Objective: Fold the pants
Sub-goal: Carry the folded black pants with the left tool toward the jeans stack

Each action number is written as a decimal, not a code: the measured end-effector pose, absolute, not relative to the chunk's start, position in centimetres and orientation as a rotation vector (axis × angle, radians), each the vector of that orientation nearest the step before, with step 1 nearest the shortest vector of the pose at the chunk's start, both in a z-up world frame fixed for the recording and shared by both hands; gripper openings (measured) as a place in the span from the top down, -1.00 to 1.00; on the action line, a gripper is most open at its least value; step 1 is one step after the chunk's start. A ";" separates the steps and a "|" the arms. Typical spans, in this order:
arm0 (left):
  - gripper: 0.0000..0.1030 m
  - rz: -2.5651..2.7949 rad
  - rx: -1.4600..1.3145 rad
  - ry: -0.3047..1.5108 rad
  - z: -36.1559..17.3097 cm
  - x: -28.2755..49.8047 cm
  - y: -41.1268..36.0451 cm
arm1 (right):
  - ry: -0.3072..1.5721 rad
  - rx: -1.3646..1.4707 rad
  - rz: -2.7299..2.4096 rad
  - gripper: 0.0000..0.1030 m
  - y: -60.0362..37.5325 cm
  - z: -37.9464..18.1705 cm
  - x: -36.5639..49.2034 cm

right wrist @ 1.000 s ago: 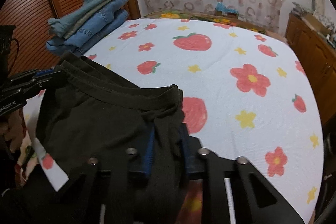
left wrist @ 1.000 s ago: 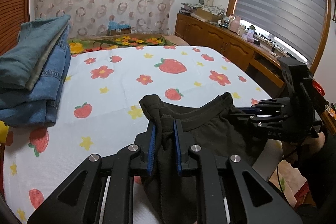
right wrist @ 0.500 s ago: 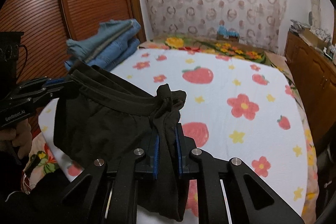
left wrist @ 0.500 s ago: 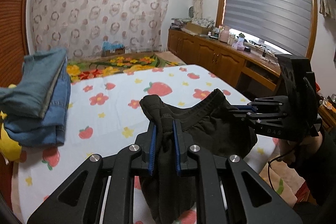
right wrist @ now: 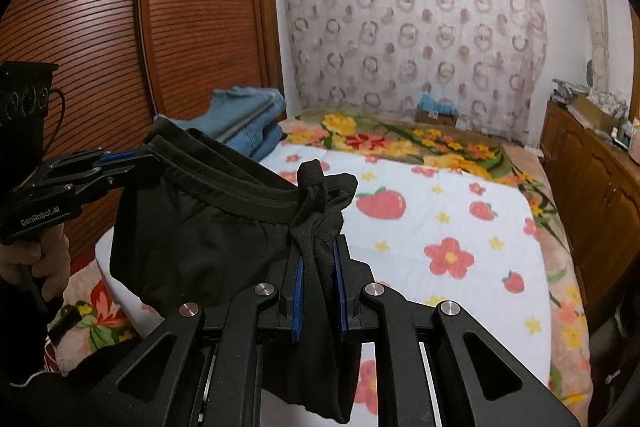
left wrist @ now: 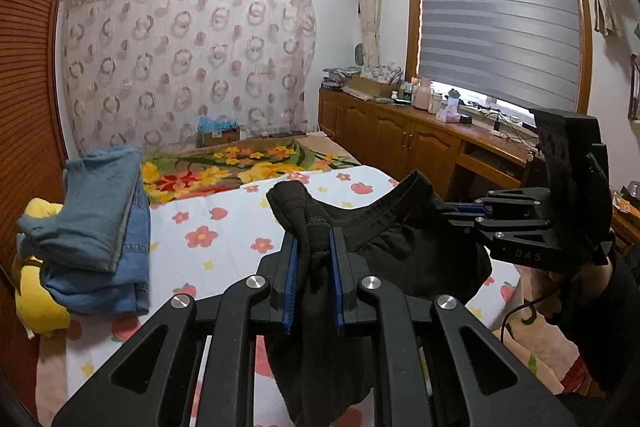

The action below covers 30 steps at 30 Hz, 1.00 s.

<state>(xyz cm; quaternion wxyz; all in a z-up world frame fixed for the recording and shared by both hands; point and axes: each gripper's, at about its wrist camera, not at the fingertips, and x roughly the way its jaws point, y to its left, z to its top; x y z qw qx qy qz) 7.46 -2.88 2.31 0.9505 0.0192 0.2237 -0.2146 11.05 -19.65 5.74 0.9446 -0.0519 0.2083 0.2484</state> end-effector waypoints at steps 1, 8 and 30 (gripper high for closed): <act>0.69 -0.435 0.039 0.449 2.5 7.4 -2.8 | 0.417 -0.108 0.506 0.75 -19.7 5.9 10.9; 0.69 -0.422 0.048 0.422 3.4 6.8 -2.2 | 0.377 -0.117 0.518 0.75 -19.4 6.5 10.0; 0.69 -0.357 0.000 0.423 3.4 10.6 1.4 | 0.387 -0.186 0.567 0.75 -17.9 8.9 15.5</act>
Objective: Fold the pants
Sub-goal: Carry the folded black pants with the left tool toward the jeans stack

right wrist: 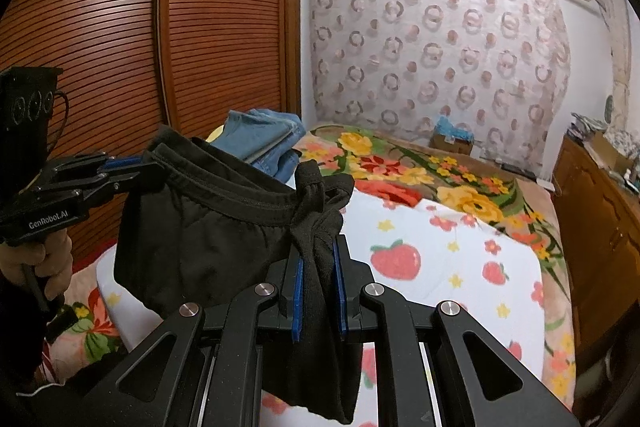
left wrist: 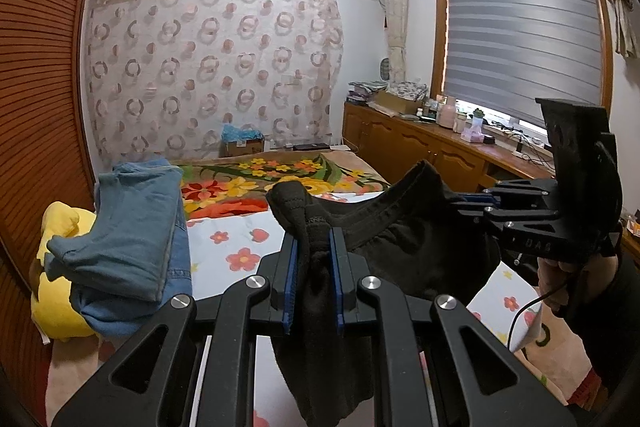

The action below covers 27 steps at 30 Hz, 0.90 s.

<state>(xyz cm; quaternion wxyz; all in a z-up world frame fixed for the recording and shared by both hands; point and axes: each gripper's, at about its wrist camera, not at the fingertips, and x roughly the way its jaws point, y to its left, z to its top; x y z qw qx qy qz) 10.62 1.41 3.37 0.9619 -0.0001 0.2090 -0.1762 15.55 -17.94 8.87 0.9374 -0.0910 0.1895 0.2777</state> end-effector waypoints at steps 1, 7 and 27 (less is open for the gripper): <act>0.69 -0.354 -0.002 0.424 3.3 10.8 1.7 | 0.388 -0.189 0.572 0.75 -17.9 8.8 15.9; 0.69 -0.336 -0.031 0.433 2.6 12.6 2.8 | 0.399 -0.215 0.598 0.75 -16.9 8.9 18.8; 0.69 -0.189 -0.044 0.432 3.3 19.0 7.8 | 0.373 -0.347 0.695 0.75 -11.2 11.6 29.8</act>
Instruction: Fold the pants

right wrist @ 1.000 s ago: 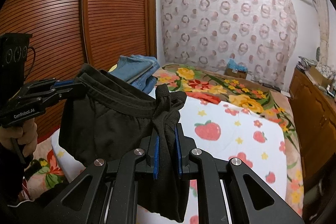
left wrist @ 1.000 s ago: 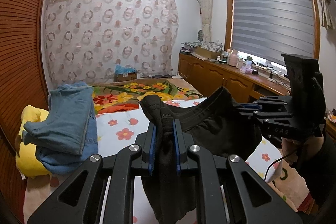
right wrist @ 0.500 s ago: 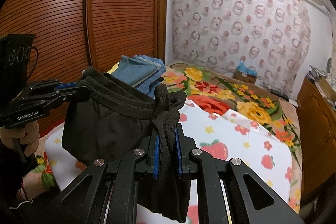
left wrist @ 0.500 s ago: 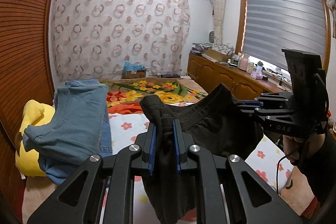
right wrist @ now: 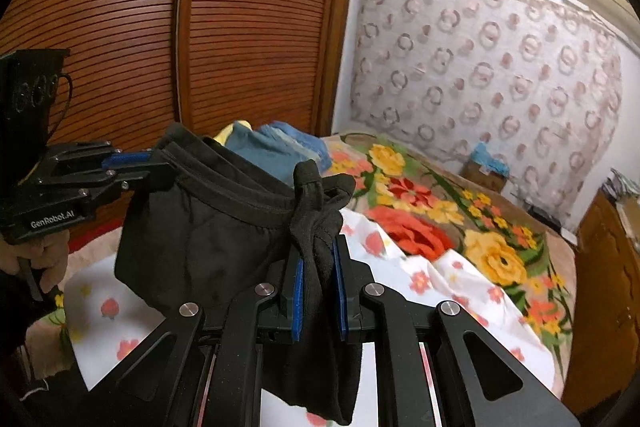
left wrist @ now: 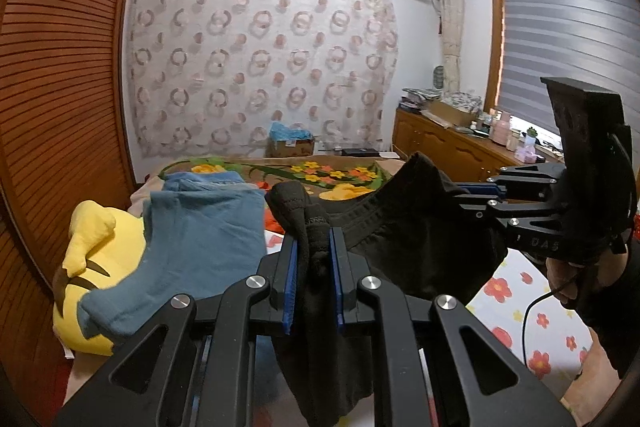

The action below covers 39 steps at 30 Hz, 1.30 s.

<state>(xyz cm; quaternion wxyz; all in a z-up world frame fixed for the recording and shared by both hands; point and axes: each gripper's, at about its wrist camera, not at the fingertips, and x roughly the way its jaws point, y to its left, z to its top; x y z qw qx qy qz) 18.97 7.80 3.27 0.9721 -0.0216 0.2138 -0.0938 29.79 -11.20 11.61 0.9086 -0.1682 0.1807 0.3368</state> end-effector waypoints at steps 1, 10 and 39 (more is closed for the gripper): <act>0.69 -0.185 -0.042 0.429 3.4 19.1 7.9 | 0.370 -0.350 0.699 0.75 -11.0 11.7 30.2; 0.69 -0.102 -0.029 0.390 5.5 19.8 10.2 | 0.305 -0.348 0.742 0.75 -9.5 12.6 33.5; 0.69 0.106 -0.226 0.365 1.1 19.2 17.3 | 0.223 -0.451 0.903 0.75 -1.8 9.2 42.3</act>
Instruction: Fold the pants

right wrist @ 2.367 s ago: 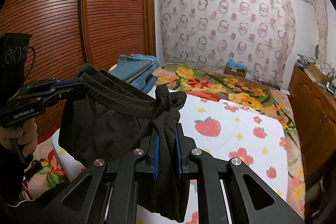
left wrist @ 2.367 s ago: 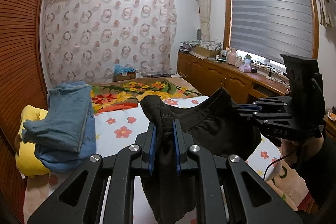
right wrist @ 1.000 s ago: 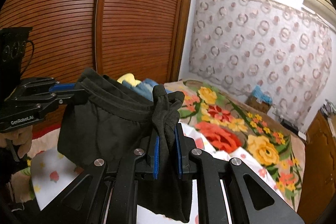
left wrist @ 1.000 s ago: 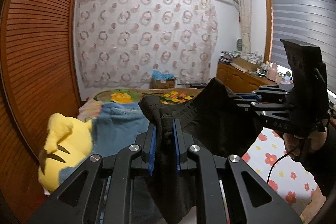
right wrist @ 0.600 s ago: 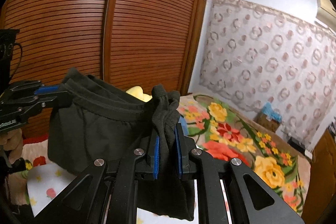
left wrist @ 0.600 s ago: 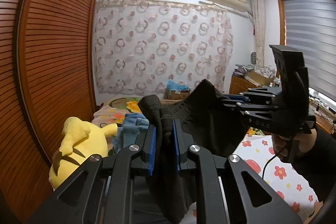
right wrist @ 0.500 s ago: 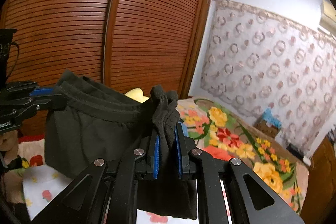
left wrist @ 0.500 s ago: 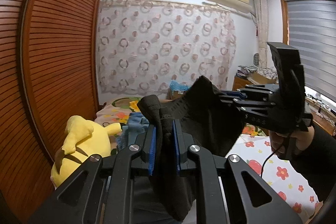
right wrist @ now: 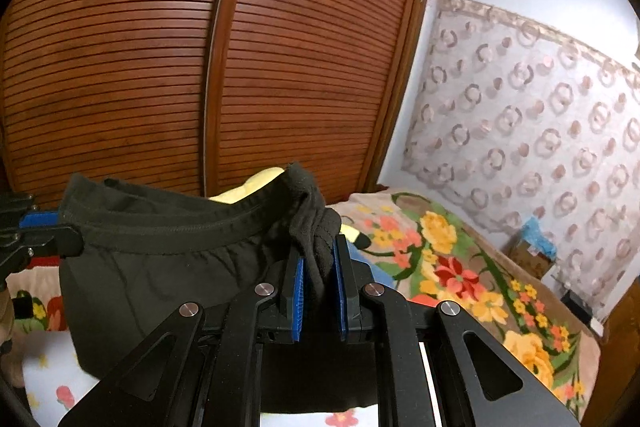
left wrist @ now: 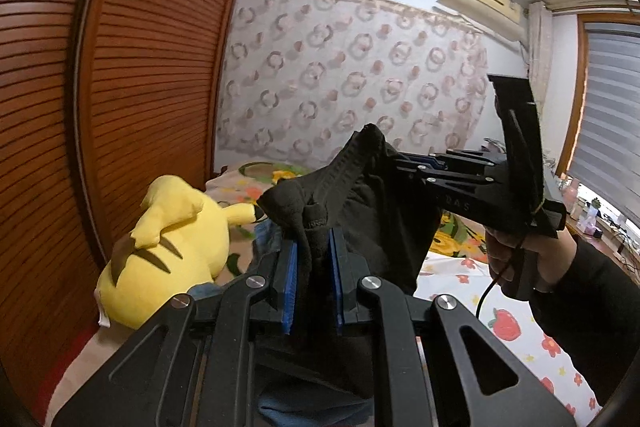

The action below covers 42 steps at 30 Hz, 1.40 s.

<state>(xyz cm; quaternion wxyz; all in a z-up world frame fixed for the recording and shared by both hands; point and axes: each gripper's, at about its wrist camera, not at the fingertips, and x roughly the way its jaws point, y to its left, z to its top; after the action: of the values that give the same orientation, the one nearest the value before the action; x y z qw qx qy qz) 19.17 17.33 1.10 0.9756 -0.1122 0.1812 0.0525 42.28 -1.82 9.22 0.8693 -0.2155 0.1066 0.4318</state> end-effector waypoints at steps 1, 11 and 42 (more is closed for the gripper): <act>0.69 0.110 -0.228 0.370 0.9 19.1 17.4 | 0.226 -0.454 0.906 0.75 -1.4 9.2 42.5; 0.69 0.146 -0.244 0.390 -0.5 18.5 17.8 | 0.274 -0.451 0.940 0.73 -0.3 9.2 44.5; 0.68 0.229 -0.219 0.521 -2.6 19.4 18.4 | 0.435 -0.316 0.949 0.18 -3.3 7.9 46.5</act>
<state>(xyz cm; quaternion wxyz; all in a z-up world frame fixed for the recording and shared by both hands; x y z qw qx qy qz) 19.42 18.44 -2.57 0.9539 -0.1079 0.2563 0.1128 46.48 -3.27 7.90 0.8551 -0.1501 0.2067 0.4511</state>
